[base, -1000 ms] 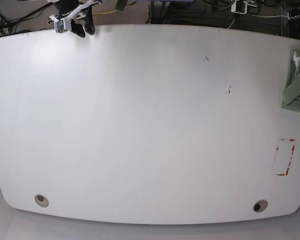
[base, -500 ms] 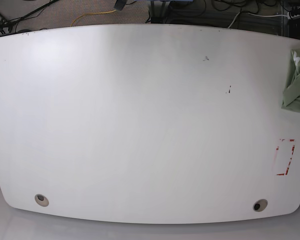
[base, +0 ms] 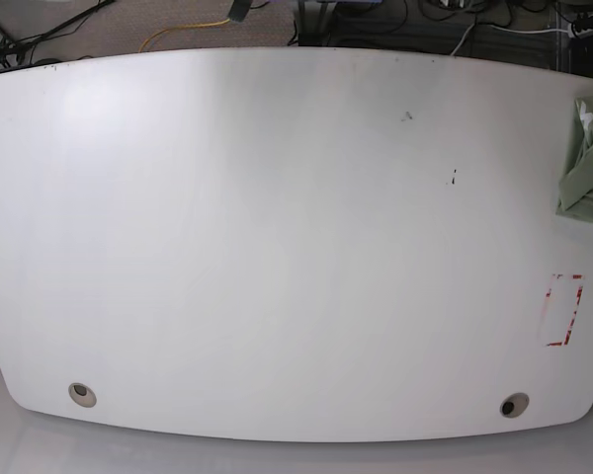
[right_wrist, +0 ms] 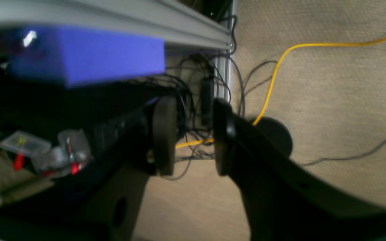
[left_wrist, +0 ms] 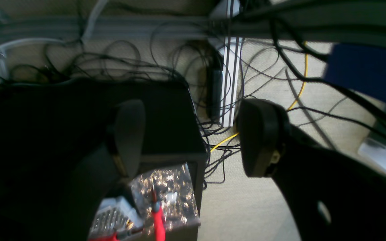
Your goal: Fold the T-shirt properly
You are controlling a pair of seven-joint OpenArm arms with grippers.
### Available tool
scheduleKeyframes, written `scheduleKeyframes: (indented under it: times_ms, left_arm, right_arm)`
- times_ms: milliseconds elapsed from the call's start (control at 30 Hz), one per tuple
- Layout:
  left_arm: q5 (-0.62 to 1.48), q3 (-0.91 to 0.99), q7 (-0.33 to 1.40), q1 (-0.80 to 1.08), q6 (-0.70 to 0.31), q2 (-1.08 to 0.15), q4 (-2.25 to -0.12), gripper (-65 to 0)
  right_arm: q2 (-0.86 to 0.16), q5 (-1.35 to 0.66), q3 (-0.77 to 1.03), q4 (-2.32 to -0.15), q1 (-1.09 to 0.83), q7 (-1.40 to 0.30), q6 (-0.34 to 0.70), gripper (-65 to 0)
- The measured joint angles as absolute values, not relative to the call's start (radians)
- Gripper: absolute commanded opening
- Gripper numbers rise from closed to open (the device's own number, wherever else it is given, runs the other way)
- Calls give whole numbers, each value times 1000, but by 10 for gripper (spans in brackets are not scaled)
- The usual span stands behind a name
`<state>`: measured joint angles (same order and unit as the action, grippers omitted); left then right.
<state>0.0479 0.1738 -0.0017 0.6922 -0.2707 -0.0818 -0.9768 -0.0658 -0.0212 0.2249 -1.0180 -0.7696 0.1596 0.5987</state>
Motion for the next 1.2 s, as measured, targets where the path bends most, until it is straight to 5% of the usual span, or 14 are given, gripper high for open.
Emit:
scheduleKeyframes:
  times_ms: [467, 600, 733, 1200]
  left_arm:
    - [-105, 158, 5, 254, -271, -89, -301, -249]
    - [-109, 158, -9, 219, -258, -92, -266, -249]
    - [-139, 158, 7, 200, -130, -86, -249, -249]
    - [-165, 159, -2, 152, -82, -48, -212, -249]
  right_arm:
    - [-137, -4, 212, -545, -419, 154, 469, -472]
    - [-160, -4, 212, -422, -344, 156, 470, -472]
    - [-166, -5, 212, -381, -314, 161, 468, -472]
    - [-168, -4, 212, -331, -273, 150, 419, -471]
